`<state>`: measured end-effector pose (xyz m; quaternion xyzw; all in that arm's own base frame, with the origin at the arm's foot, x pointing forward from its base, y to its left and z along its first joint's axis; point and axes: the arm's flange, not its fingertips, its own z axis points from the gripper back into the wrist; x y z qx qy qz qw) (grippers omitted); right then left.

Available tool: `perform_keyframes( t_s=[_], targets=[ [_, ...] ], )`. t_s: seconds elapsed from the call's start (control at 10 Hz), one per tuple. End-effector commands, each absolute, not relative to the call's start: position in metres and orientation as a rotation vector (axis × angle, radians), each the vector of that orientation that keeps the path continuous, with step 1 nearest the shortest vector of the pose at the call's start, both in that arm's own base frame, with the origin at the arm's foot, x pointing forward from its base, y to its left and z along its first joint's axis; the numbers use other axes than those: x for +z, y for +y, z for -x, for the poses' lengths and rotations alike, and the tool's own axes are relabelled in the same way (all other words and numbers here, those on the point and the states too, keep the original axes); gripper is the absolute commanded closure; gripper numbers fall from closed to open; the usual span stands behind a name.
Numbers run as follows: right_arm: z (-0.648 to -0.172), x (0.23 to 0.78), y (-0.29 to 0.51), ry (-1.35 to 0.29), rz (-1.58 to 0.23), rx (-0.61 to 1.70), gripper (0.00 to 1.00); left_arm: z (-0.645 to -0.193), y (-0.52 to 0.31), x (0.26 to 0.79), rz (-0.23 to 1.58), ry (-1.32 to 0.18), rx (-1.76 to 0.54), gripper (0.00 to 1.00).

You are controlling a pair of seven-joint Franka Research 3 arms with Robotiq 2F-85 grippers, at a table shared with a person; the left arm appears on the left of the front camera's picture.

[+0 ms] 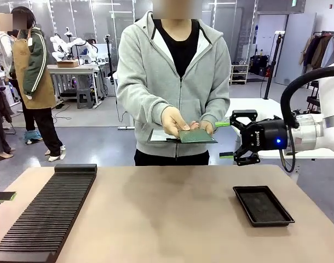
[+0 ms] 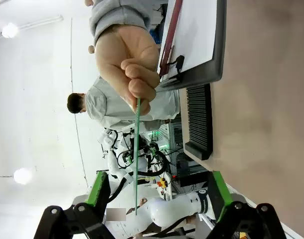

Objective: Inspect the PCB.
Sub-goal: Pick up the Blank PCB that the human is holding.

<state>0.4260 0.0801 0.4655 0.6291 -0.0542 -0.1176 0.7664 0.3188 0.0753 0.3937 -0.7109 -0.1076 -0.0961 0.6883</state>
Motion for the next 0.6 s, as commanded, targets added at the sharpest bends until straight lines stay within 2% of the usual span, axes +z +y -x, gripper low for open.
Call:
perform_keyframes(
  t_s=[0.0, 0.5],
  targets=[
    [-0.45, 0.47, 0.116, -0.033, -1.404, -0.278, 0.0, -0.319, 0.076, 0.394, 1.588, -0.239, -0.219, 0.0],
    [-0.461, 0.463, 0.144, 0.018, -1.404, -0.234, 0.0, -0.319, 0.076, 0.394, 1.588, -0.239, -0.219, 0.0]
  ],
)
